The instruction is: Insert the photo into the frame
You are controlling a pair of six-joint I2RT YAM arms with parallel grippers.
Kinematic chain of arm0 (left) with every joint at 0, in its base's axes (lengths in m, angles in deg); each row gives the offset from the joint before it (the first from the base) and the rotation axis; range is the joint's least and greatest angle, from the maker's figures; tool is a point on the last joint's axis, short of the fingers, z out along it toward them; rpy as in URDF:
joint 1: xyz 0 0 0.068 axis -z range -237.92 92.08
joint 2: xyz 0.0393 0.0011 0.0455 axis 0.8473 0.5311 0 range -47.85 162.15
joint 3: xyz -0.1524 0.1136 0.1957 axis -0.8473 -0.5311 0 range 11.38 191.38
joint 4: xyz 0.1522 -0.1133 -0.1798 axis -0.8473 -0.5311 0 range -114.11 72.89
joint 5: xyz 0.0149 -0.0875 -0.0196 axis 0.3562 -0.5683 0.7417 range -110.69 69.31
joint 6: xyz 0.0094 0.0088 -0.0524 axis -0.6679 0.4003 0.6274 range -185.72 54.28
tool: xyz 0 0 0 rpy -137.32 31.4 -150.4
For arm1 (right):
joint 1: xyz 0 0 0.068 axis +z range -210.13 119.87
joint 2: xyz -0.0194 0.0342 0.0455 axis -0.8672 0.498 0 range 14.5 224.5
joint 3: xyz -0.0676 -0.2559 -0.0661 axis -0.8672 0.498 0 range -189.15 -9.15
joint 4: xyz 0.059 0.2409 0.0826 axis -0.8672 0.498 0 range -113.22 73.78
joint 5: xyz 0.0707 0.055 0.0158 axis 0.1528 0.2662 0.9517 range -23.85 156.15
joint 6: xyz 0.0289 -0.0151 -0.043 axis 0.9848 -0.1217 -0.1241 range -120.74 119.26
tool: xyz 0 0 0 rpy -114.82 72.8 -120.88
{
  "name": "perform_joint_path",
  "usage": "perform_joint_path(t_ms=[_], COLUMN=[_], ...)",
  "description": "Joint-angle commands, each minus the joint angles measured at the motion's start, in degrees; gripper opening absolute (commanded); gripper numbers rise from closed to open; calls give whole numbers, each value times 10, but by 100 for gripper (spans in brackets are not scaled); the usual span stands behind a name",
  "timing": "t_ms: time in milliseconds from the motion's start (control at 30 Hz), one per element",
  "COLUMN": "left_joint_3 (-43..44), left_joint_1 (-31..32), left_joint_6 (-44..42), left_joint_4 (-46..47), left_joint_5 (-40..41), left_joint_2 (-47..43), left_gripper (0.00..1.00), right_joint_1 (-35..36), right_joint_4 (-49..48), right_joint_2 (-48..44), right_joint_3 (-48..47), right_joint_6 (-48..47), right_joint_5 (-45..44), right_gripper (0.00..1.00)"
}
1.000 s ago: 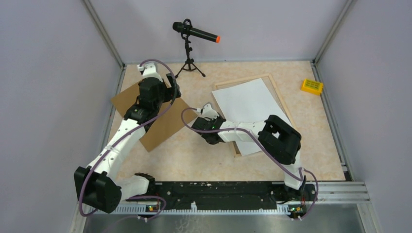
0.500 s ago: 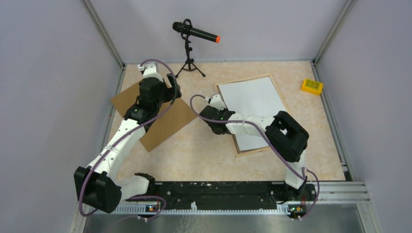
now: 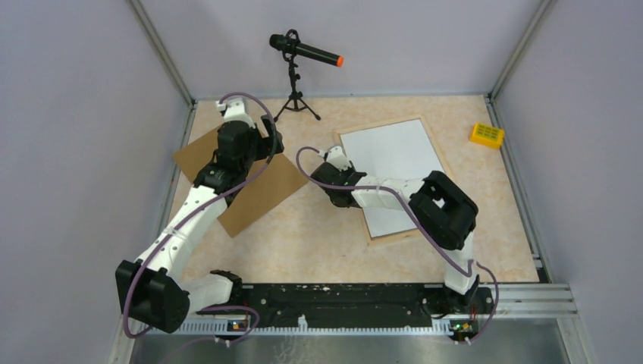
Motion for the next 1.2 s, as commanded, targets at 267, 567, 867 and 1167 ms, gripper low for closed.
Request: perform_joint_path(t_ms=[267,567,867,1167], left_joint_3=[19,8,63,-133], left_joint_1=[-1,-2,-44,-279], left_joint_6=[-2,1,65,167], left_joint_4=[26,47,-81,-23], left_joint_5=[-19,-39,-1,-256], left_joint_2=[-6,8,98,101], left_gripper=[99,99,98,98], right_joint_1=[-22,-135,-142,-145], right_joint_4=[34,-302,-333,-320], right_joint_2=[-152,-163,24,122], right_joint_3=[15,142,-14,-80], right_joint_6=[46,201,285,303], right_joint_5=[187,626,748,741], right_gripper=[77,82,79,69])
